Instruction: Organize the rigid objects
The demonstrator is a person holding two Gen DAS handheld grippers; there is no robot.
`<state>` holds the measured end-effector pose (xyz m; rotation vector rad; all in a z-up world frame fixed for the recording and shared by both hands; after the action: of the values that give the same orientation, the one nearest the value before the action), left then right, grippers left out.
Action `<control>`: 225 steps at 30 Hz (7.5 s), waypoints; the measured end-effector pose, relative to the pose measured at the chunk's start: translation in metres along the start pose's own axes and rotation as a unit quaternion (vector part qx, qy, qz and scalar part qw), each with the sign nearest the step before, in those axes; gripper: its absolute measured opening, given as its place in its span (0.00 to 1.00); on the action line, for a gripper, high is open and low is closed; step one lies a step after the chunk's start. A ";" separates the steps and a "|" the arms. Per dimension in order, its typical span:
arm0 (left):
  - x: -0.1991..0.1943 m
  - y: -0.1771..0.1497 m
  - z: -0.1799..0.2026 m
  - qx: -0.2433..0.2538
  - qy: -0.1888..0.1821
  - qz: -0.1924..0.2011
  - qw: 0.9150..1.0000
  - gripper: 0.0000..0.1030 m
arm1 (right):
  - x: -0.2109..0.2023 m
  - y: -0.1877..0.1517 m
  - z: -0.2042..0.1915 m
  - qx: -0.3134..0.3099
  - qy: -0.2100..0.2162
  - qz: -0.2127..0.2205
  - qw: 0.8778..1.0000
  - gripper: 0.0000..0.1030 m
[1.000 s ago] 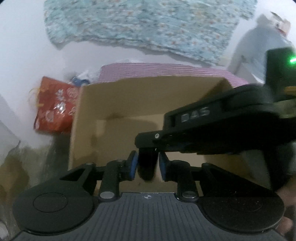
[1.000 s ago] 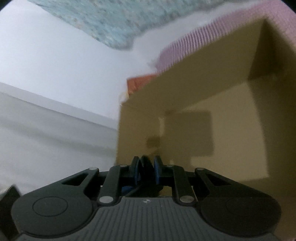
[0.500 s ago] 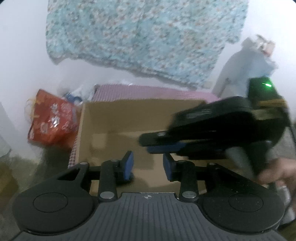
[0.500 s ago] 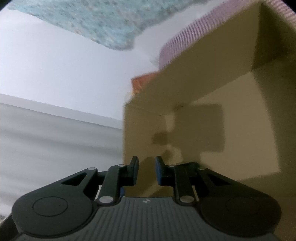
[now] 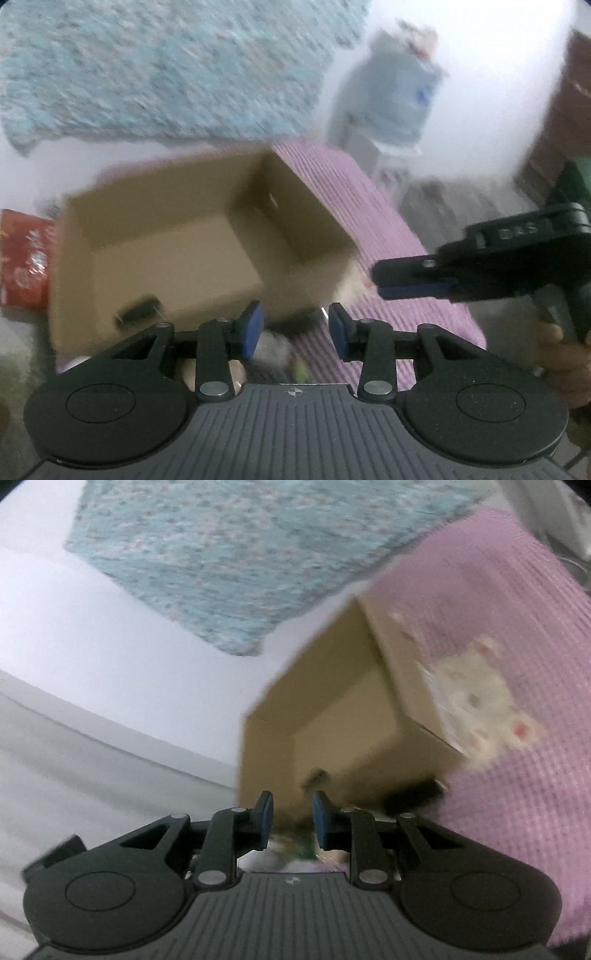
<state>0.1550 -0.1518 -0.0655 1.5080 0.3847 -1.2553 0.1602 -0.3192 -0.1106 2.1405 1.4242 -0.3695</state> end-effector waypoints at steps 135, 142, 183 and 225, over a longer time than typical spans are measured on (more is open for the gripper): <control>-0.047 -0.055 -0.085 -0.171 -0.013 0.042 0.984 0.34 | -0.004 -0.058 -0.030 -0.108 -0.081 -0.079 0.988 0.16; -0.060 -0.065 -0.100 -0.191 -0.011 0.054 0.980 0.40 | 0.007 -0.066 -0.054 -0.123 -0.077 -0.085 0.986 0.16; 0.017 -0.060 0.010 0.026 0.039 -0.007 0.999 0.53 | -0.036 -0.059 0.062 -0.042 -0.170 -0.005 0.985 0.47; 0.083 -0.074 -0.019 0.059 0.074 -0.099 0.991 0.56 | 0.087 -0.054 0.080 -0.133 -0.230 -0.130 0.955 0.17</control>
<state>0.1397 -0.1391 -0.1768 1.7013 0.5778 -1.3441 0.1515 -0.2821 -0.2356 1.5280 1.3843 -0.6821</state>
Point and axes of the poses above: each gripper's, at about its wrist camera, not at the fingertips, and x roughly the way its jaws point, z to its right, y to its top, the point moved 10 cm from there along x, roughly the way its jaws point, and after that the axes turned 11 degrees about -z, right-handed, at the moved point
